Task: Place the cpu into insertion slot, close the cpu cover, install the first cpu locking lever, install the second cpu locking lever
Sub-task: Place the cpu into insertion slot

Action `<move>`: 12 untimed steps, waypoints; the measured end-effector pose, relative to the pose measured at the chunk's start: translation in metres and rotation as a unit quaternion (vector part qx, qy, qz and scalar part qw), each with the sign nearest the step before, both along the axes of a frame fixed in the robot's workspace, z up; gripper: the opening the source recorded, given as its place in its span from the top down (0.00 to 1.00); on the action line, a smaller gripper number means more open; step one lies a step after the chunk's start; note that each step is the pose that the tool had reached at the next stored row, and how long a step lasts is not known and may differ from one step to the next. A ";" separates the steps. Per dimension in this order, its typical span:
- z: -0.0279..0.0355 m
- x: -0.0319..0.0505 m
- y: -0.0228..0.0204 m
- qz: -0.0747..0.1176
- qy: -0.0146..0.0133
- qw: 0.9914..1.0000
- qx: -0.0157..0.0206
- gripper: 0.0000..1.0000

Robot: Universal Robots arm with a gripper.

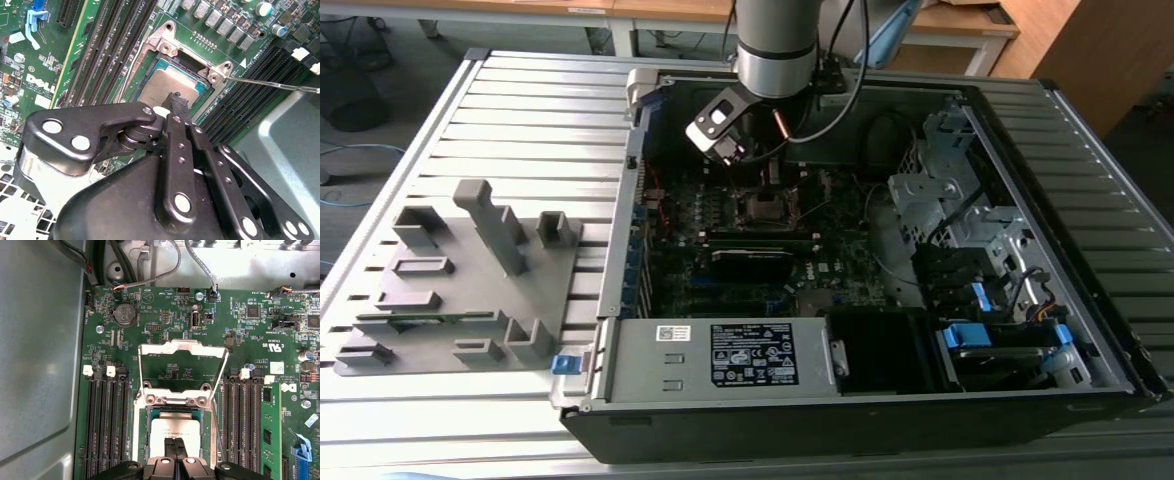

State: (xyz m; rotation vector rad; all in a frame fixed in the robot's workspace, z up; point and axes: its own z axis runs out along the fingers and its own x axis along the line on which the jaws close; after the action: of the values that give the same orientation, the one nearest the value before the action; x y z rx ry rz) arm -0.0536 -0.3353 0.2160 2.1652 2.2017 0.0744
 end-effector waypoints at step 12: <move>0.0024 0.0032 0.0000 0.000 0.000 1.000 0.000 0.89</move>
State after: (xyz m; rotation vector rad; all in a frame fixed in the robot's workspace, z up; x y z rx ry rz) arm -0.0504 -0.3353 0.2184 2.1656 2.2012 0.0743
